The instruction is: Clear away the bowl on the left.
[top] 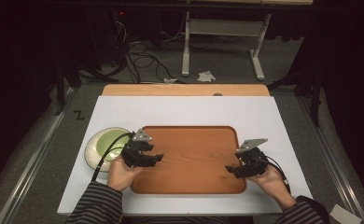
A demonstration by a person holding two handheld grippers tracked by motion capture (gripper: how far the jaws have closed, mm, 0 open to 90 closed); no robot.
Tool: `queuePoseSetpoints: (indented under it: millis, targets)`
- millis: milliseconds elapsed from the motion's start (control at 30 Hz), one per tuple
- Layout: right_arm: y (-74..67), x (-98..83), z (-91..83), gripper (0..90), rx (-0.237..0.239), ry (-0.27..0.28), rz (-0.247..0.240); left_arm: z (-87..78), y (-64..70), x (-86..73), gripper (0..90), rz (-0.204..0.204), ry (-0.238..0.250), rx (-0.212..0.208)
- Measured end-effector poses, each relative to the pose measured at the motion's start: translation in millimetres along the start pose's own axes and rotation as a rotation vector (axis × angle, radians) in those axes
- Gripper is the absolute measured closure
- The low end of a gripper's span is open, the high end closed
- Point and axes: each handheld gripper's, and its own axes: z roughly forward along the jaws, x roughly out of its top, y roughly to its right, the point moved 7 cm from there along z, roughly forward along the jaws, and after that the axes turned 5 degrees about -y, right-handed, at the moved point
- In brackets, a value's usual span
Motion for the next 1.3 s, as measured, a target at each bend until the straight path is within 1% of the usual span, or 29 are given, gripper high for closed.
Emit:
queuePoseSetpoints:
  millis: [100,133,600,667,767,800,900,1033,1200,1267,1300]
  targets:
    - [-0.9,0.1,0.2,34.6,0.004,-0.002,-0.003,0.3,0.9,-0.8,42.9,0.005,-0.005,0.000]
    - [-1.2,0.1,0.5,34.6,0.005,-0.003,-0.003,0.1,1.9,-0.1,42.8,0.003,0.003,-0.001]
    - [-2.6,-1.2,1.6,34.6,0.013,-0.019,0.002,-1.6,1.3,-0.3,42.2,0.010,0.002,0.005]
    - [-2.3,-1.2,1.6,34.6,0.012,-0.021,-0.006,-2.2,1.5,-0.1,42.2,0.007,0.009,0.005]
    - [-2.3,-1.1,1.8,34.6,0.014,-0.021,-0.003,-3.0,0.4,-0.4,42.0,0.007,0.004,0.008]
    - [-2.3,-1.0,2.2,34.6,0.015,-0.019,-0.002,-2.5,-0.5,-0.3,42.0,0.000,0.005,0.008]
    - [-1.9,-1.4,2.2,34.6,0.012,-0.024,-0.001,-3.0,-0.1,-0.5,42.1,0.006,0.001,0.005]
    - [-2.5,-1.5,2.1,34.6,0.013,-0.024,-0.002,-3.9,0.0,0.0,42.1,0.006,0.009,0.007]
    - [-1.7,-1.7,1.9,34.6,0.015,-0.025,-0.002,-4.1,-2.1,-0.1,42.1,-0.005,0.008,0.012]
    - [-1.2,-1.8,1.9,34.6,0.007,-0.030,-0.003,-4.0,-2.1,-0.5,42.2,-0.004,0.004,0.012]
    - [-1.7,-1.6,2.3,34.6,0.014,-0.027,-0.005,-4.8,-2.3,-0.5,42.2,0.002,0.004,0.013]
